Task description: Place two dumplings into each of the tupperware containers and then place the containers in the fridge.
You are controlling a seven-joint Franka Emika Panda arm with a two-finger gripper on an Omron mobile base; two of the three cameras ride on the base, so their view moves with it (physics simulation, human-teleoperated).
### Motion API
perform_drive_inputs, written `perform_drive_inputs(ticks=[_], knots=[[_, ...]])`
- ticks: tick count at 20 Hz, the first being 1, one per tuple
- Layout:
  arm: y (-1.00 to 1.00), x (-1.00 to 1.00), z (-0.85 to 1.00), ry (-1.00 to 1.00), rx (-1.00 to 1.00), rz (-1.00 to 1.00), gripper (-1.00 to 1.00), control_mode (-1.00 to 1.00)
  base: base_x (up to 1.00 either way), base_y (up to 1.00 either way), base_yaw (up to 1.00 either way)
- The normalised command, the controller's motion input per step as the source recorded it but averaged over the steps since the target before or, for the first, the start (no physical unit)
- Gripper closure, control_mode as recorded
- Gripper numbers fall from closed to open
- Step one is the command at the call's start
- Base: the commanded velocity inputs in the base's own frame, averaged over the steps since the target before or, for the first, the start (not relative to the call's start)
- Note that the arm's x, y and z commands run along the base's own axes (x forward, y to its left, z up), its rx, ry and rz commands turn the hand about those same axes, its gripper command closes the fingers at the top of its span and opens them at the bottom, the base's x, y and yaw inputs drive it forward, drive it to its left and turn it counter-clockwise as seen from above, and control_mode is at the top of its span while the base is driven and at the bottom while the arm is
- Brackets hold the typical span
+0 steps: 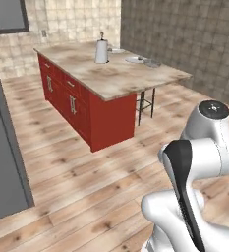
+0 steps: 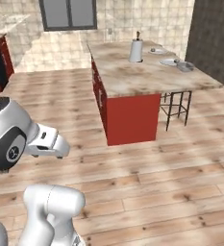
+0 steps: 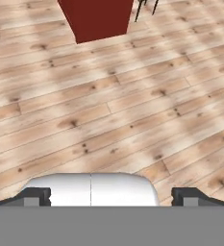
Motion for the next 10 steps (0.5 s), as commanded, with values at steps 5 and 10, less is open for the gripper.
perform_drive_inputs(ticks=[5,10], knots=[[0.0,0.0,0.0,0.0,0.0,0.0,-1.0,1.0,0.97,-0.93,-0.34],[0.0,0.0,0.0,0.0,0.0,0.0,-1.0,1.0,1.0,-1.0,-0.14]])
